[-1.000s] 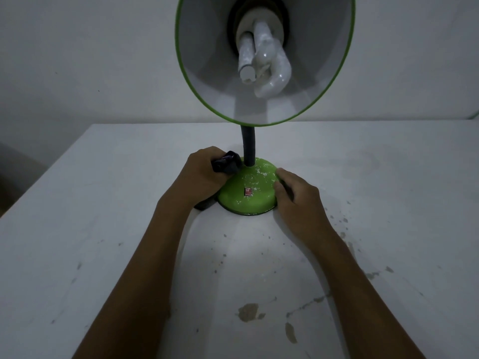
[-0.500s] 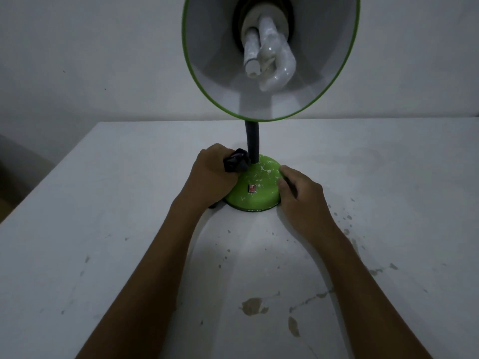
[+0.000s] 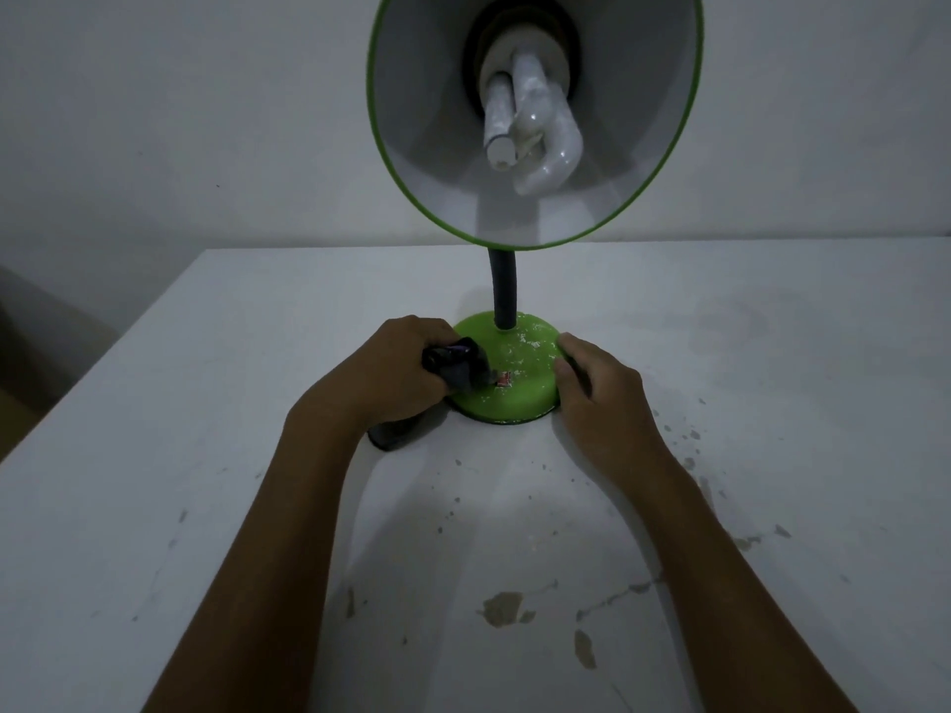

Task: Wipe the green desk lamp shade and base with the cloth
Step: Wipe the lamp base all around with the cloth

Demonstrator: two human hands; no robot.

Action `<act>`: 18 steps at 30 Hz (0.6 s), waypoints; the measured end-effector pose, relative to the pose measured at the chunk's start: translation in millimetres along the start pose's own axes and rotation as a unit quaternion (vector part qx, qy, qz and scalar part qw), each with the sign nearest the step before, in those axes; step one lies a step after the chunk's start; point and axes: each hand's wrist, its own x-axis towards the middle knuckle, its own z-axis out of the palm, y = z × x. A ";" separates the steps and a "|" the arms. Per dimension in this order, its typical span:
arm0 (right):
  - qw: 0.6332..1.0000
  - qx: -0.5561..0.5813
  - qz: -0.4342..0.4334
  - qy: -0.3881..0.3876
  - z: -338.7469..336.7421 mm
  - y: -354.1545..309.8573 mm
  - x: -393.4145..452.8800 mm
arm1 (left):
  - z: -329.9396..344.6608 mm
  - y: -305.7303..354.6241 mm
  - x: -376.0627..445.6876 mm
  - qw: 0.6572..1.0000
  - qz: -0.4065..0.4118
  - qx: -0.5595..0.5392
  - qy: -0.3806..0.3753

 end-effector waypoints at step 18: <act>1.000 -0.004 0.000 -0.008 0.3 -0.8 0.1 | -2.0 11.2 -12.6 1.000 -0.021 -0.002 -0.002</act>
